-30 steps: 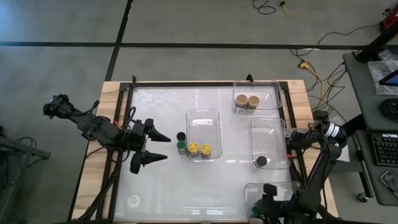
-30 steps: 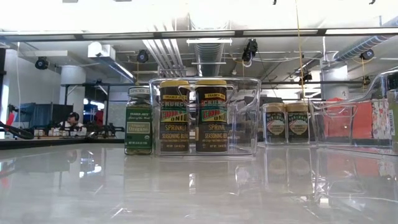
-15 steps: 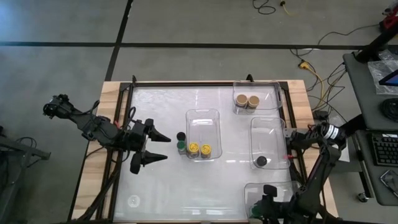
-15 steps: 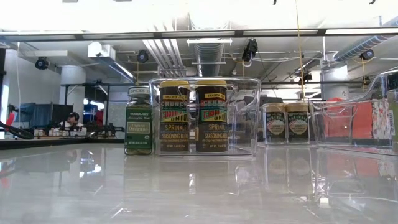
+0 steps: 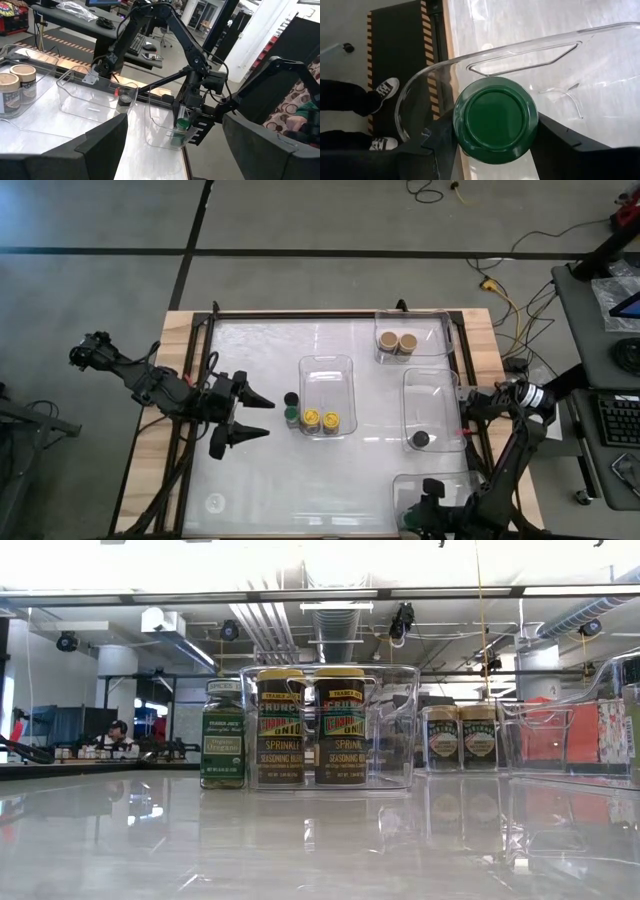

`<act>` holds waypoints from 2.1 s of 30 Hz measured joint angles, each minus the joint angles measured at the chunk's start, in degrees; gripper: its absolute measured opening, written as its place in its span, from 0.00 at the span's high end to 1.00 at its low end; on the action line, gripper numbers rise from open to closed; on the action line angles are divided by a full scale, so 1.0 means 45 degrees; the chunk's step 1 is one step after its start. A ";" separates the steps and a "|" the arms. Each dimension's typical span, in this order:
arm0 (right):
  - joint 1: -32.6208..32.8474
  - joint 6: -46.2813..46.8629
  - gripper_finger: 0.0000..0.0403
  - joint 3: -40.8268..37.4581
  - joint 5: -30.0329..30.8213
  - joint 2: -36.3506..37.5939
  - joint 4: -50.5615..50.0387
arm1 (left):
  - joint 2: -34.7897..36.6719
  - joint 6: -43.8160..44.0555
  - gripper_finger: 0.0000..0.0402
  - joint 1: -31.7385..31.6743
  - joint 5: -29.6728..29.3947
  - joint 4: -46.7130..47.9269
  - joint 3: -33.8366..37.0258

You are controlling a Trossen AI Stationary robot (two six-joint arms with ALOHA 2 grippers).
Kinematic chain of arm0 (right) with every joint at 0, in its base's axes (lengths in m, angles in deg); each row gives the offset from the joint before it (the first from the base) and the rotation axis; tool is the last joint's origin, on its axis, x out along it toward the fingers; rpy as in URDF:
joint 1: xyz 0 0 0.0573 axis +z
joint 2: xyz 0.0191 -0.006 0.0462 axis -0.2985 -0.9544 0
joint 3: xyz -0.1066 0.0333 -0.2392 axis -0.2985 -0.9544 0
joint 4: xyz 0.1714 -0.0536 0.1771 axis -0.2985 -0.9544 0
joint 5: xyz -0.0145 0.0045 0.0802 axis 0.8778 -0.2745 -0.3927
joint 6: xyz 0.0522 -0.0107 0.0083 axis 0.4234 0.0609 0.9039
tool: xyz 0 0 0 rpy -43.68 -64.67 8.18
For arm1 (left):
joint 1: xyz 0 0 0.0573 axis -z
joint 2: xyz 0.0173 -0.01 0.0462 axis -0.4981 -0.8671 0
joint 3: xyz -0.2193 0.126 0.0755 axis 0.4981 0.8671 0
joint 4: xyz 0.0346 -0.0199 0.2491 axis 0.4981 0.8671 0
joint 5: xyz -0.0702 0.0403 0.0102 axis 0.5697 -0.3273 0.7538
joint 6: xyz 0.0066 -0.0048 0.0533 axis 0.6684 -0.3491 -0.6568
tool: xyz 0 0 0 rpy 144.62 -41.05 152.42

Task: Sort spices by type
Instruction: Put the left green seasoning bottle into the bottom transparent bin, then put the green seasoning bottle into the bottom transparent bin

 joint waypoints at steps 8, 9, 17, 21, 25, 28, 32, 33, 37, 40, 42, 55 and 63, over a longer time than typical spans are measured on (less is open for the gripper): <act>0.0063 -0.0133 0.49 0.0000 -0.0183 0.0005 0.0015 | -0.0203 0.0173 0.23 0.0002 0.0000 0.0370 0.0000; 0.0063 -0.0186 0.48 0.0011 -0.0210 0.0005 0.0015 | -0.0237 0.0116 0.23 0.0002 0.0000 0.0407 0.0000; 0.0063 -0.0222 0.41 0.0015 -0.0807 0.0029 -0.0010 | -0.0159 0.0263 0.23 0.0002 0.0005 0.0417 0.0000; 0.0059 -0.0339 0.38 0.0015 -0.0819 0.0140 -0.0007 | 0.0016 0.1089 0.23 0.0002 0.0326 0.0414 0.0000; 0.0058 -0.0798 0.33 0.0376 -0.0807 0.0175 -0.0143 | 0.0173 0.1154 0.23 0.0002 0.0345 0.0512 0.0000; 0.0029 -0.1178 0.30 0.0770 -0.0785 0.0180 -0.0301 | 0.0255 0.1465 0.23 0.0002 0.0380 0.0658 0.0000; -0.0027 -0.1210 0.27 0.1464 -0.0768 0.0180 -0.1238 | 0.0267 0.2172 0.23 0.0002 0.0806 0.1025 0.0000; -0.0050 -0.1223 0.27 0.1641 -0.0761 0.0180 -0.1422 | 0.0267 0.2462 0.23 -0.0003 0.0811 0.1201 0.0000; -0.0278 -0.1407 0.26 0.2218 -0.0751 0.0283 -0.1891 | 0.0267 0.3258 0.23 -0.0020 0.0550 0.1747 0.0000; -0.0586 -0.1524 0.27 0.2414 -0.0718 0.0532 -0.2082 | 0.0201 0.3656 0.23 -0.0023 0.0344 0.2039 0.0000; -0.0802 -0.1720 0.28 0.2443 -0.0508 0.0818 -0.2207 | 0.0066 0.3949 0.23 -0.0023 0.0333 0.2490 0.0000; -0.2183 -0.3099 0.26 0.2451 0.0481 0.2406 -0.2229 | -0.3484 0.2645 0.23 -0.0023 -0.1329 0.4032 0.0000; -0.2747 -0.3256 0.28 0.2568 0.0620 0.2793 -0.2206 | -0.4295 0.1973 0.23 -0.0340 -0.1436 0.5628 0.0054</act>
